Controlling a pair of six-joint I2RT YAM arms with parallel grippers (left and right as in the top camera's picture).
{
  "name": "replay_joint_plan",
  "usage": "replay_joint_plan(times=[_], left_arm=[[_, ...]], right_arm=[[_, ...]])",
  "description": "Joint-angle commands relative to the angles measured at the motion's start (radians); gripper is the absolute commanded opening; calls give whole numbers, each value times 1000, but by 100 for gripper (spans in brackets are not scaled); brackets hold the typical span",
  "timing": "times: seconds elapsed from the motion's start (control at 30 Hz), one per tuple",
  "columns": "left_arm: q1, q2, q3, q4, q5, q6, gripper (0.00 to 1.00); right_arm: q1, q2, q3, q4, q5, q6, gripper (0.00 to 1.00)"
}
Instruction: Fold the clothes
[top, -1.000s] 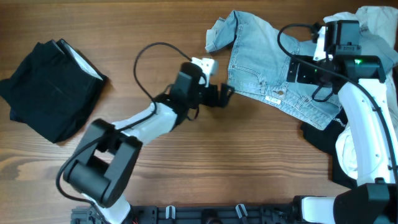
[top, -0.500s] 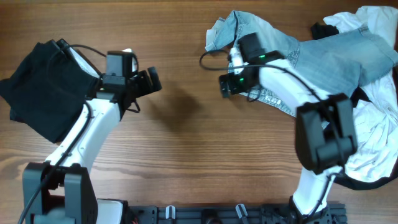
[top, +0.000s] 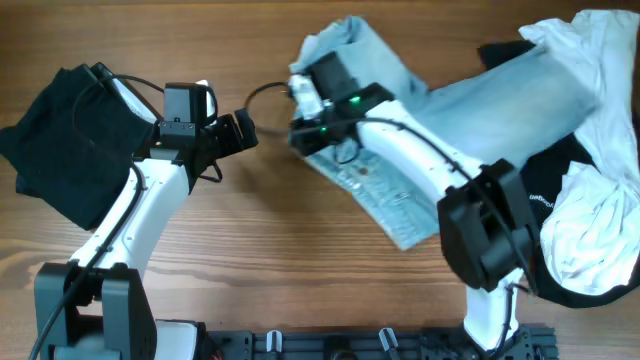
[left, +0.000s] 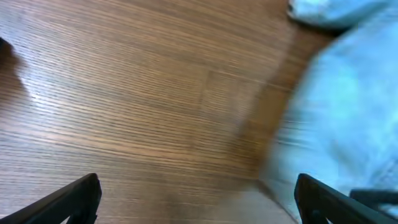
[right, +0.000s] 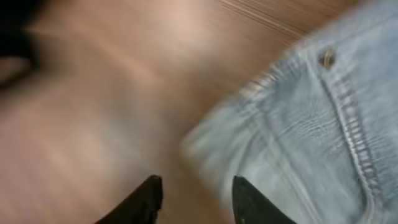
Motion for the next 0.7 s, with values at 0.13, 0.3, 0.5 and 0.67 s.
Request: replay_joint_plan(times=[0.13, 0.3, 0.5, 0.67], left_arm=[[-24, -11, 3, -31, 172, -6, 100], [-161, 101, 3, 103, 172, -6, 100], [-244, 294, 3, 330, 169, -113, 100], [-253, 376, 3, 355, 100, -137, 98]], right_arm=[[-134, -159, 36, -90, 268, 107, 63], [-323, -366, 36, -188, 320, 105, 66], [-441, -482, 36, -277, 320, 101, 68], [-451, -481, 34, -296, 320, 102, 68]])
